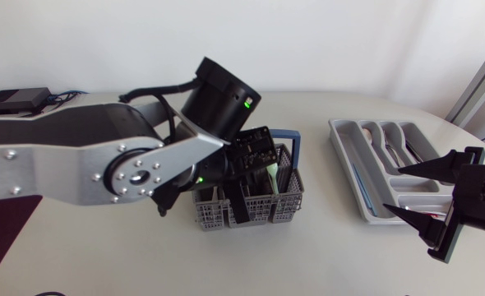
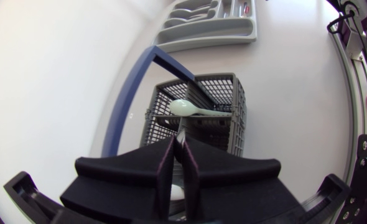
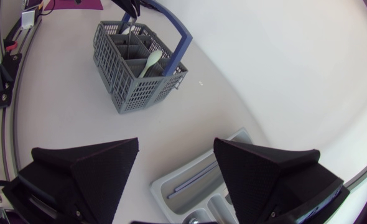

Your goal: Sort the cutlery from the basket into the organizer compartments.

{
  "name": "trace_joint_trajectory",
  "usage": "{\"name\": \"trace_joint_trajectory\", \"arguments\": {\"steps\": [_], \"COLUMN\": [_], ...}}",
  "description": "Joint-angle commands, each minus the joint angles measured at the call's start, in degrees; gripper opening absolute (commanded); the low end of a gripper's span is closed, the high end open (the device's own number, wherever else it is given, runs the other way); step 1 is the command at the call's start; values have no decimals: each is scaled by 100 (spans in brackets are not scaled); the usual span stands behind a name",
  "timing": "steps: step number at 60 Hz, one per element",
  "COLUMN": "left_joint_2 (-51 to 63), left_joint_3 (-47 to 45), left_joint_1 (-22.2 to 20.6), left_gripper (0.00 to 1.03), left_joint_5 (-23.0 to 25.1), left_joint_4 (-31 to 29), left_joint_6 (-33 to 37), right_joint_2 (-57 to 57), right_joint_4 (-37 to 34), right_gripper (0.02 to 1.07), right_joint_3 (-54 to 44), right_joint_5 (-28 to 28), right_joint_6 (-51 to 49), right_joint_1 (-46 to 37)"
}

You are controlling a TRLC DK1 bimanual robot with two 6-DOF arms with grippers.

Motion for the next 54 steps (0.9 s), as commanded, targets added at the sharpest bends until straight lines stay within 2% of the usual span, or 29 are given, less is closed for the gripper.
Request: {"name": "trace_joint_trajectory", "arguments": {"steps": [1,13,22,24,34,40,46,54], "left_joint_2": [-329,-523,-408,-241,189,418,664,866], "left_joint_3": [287,717,1087,1254,1588,1790,2045,2238], "left_joint_1": [-24,-121,-121,-59,73,116,275,354], "left_gripper": [6,7,7,7,7,7,7,7], "left_joint_5": [-49,4,417,681,1138,1323,1762,1947], "left_joint_4": [-185,-625,-871,-959,-959,-1012,-1091,-1205], "left_joint_6": [-2,-670,-1601,-2050,-2867,-3245,-3693,-3904], "right_joint_2": [-272,-712,-808,-808,-703,-545,-299,-17], "right_joint_4": [-65,243,726,946,1728,1974,2308,2590], "right_gripper": [89,89,89,89,89,89,88,84], "right_joint_3": [-158,-167,-158,-193,-404,-404,-378,-351], "right_joint_5": [-5,65,382,601,1568,1832,2122,2456], "right_joint_6": [435,1586,2553,2887,3625,3836,4073,4223], "right_joint_1": [198,875,1596,1956,2967,3266,3512,3872]}}
